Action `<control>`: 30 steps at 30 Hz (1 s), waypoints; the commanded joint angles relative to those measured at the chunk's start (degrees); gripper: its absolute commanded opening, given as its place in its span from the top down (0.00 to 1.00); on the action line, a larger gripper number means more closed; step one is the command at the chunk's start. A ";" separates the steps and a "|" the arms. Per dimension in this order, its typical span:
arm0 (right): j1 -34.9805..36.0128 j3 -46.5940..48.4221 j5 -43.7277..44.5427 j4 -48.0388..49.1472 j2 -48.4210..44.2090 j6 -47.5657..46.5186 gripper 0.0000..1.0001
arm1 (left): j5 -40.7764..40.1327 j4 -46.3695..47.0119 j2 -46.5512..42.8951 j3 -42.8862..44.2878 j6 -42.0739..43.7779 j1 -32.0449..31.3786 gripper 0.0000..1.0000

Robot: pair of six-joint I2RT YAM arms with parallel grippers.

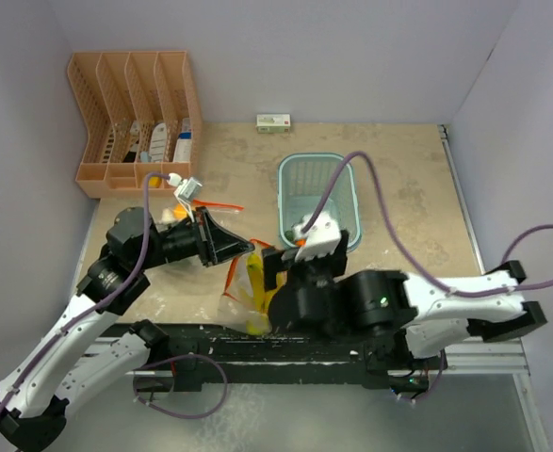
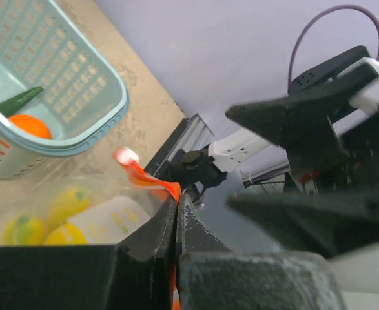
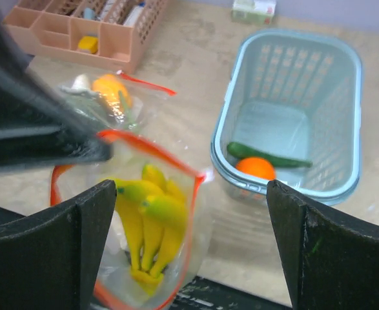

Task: Place the food in the zip-top bag and seal the zipper
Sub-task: Place the fake fruit in the zipper food storage bag, then pick up the fake fruit from the bin.

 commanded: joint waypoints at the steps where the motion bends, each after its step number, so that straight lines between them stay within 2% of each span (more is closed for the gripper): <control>1: -12.55 -12.57 -18.69 37.14 -13.95 -20.58 0.01 | -6.11 -2.78 -2.28 0.31 4.89 -0.13 1.00; 2: -15.96 -17.97 -25.58 43.72 -18.17 -24.44 0.00 | -6.66 -3.48 -2.52 0.39 5.55 -0.13 1.00; 4: -21.36 -20.88 -30.77 47.68 -20.58 -26.30 0.00 | -8.11 -5.33 -2.89 0.96 7.08 -0.13 1.00; 10: -32.45 -15.74 -39.22 41.14 -11.52 -26.90 0.01 | -12.75 -6.60 -3.23 3.24 10.49 -0.08 1.00; 14: -39.15 -15.38 -43.37 41.00 -6.86 -26.58 0.01 | -14.00 -6.94 -2.48 4.34 12.17 -0.13 1.00; 19: -50.31 -16.99 -50.61 43.30 -5.77 -26.53 0.00 | -13.97 -6.33 -2.67 4.03 13.30 -0.13 1.00; 25: -57.59 -16.95 -57.21 43.81 -1.18 -27.37 0.03 | -12.77 -6.80 -3.16 3.71 14.87 -0.13 1.00; 30: -59.20 -17.73 -62.04 40.69 3.84 -27.28 0.05 | -13.17 -7.16 -4.34 3.44 15.96 -0.07 1.00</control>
